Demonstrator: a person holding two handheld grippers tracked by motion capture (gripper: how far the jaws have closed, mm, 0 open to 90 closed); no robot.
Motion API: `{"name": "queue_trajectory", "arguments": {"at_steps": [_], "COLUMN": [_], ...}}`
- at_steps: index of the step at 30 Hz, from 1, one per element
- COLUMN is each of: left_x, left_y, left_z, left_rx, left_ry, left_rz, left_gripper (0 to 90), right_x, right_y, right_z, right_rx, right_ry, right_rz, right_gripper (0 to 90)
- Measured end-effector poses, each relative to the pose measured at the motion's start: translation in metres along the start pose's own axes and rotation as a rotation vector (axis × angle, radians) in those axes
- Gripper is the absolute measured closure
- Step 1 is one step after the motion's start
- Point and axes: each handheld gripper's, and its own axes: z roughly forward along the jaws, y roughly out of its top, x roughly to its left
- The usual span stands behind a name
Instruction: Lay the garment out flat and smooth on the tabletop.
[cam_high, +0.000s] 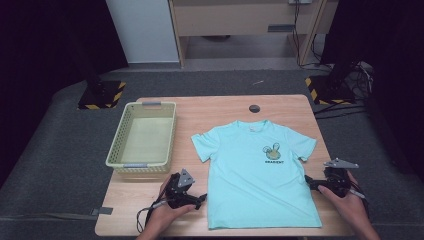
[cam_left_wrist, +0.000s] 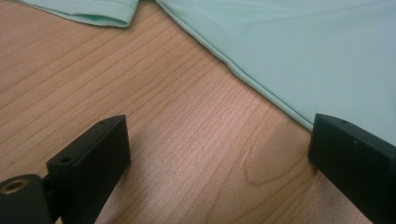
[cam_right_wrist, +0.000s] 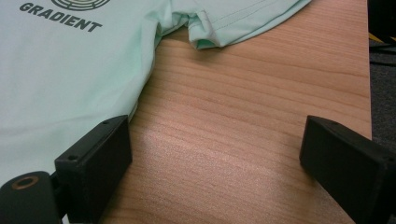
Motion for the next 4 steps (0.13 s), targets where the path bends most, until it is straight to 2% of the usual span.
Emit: {"name": "queue_trajectory", "arguments": {"at_steps": [4], "left_x": [0.0001], "left_y": [0.0000], "left_z": [0.0001], "left_rx": [0.001], "left_ry": [-0.003], "left_rz": [0.003], "left_gripper": [4.6], "right_x": [0.0005], "right_y": [-0.0002], "right_z": [-0.0003], "right_rx": [0.001], "right_ry": [0.004], "right_rz": [-0.002], "right_gripper": [8.8]}}
